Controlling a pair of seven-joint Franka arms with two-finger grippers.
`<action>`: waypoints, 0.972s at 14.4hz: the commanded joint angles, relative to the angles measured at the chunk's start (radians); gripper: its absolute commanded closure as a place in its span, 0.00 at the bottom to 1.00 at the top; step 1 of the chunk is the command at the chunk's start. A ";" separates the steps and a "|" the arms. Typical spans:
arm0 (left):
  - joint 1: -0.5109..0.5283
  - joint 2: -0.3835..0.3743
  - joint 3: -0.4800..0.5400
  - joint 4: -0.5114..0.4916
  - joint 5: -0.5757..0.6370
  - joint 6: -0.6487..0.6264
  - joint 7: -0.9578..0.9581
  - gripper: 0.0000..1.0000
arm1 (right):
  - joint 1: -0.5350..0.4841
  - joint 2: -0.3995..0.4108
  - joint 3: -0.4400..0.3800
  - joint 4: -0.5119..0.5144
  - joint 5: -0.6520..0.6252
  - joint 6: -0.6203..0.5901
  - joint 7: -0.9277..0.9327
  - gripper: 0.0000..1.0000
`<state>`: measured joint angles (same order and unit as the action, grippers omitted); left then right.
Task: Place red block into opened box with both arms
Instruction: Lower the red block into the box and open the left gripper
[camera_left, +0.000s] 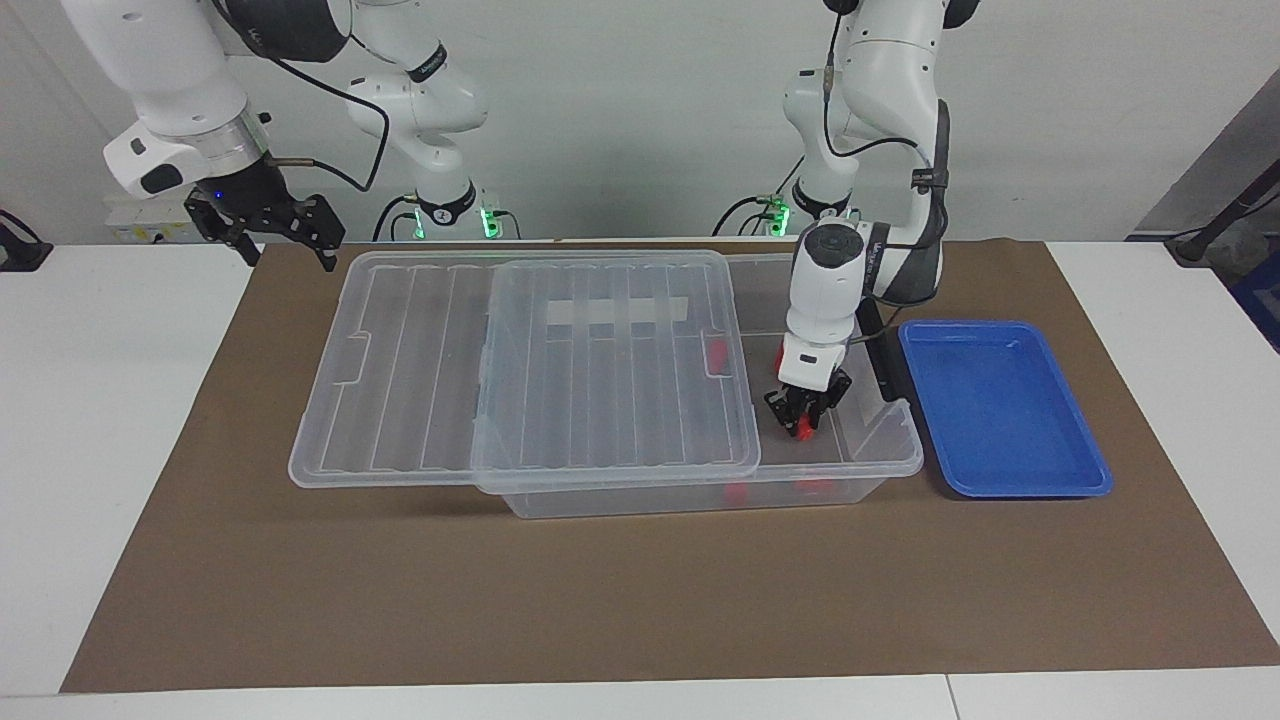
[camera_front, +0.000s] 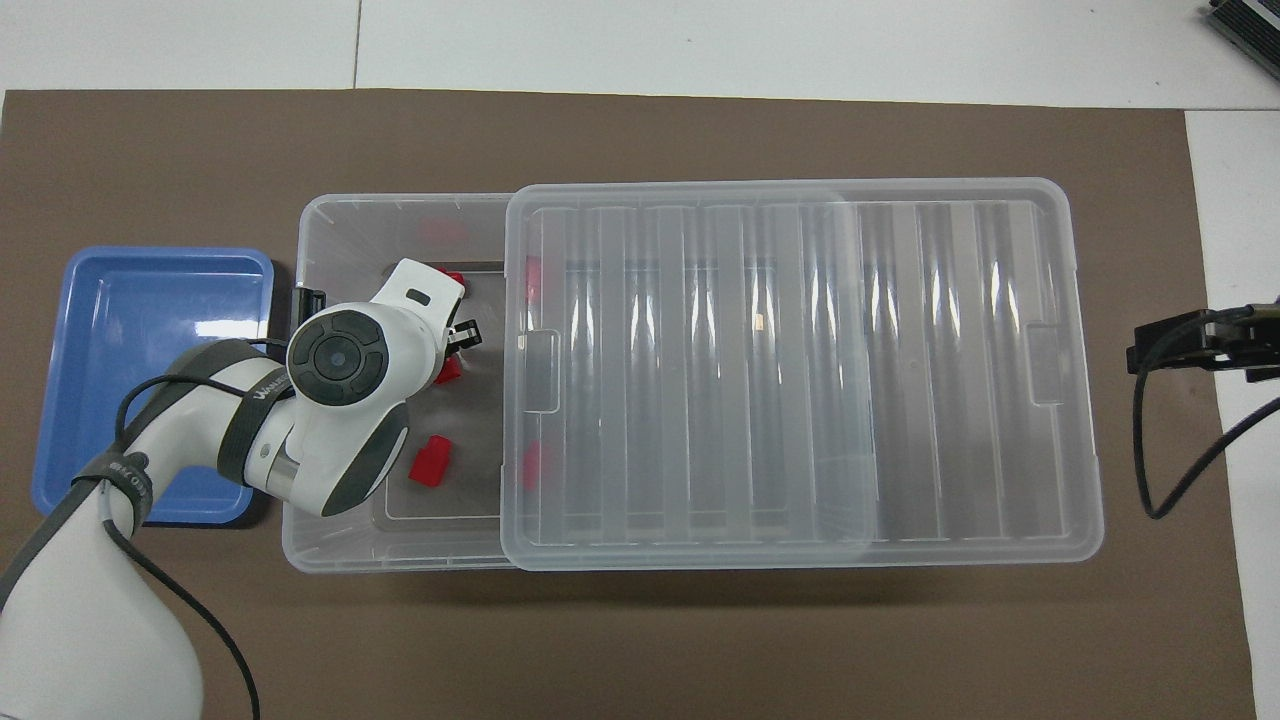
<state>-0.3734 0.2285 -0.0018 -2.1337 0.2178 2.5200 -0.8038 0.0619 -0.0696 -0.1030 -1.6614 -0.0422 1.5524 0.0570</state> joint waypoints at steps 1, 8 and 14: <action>-0.004 0.005 0.009 -0.003 0.031 0.022 -0.017 0.00 | -0.001 -0.007 -0.001 -0.009 0.008 -0.002 0.017 0.00; -0.009 -0.014 0.009 0.006 0.031 -0.004 -0.009 0.00 | -0.001 -0.009 -0.001 -0.009 0.008 0.000 0.017 0.00; -0.019 -0.081 0.005 0.069 0.031 -0.185 0.006 0.00 | -0.001 -0.009 -0.001 -0.009 0.008 -0.002 0.017 0.00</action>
<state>-0.3755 0.1844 -0.0072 -2.0824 0.2235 2.4070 -0.8011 0.0619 -0.0696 -0.1030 -1.6615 -0.0422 1.5524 0.0570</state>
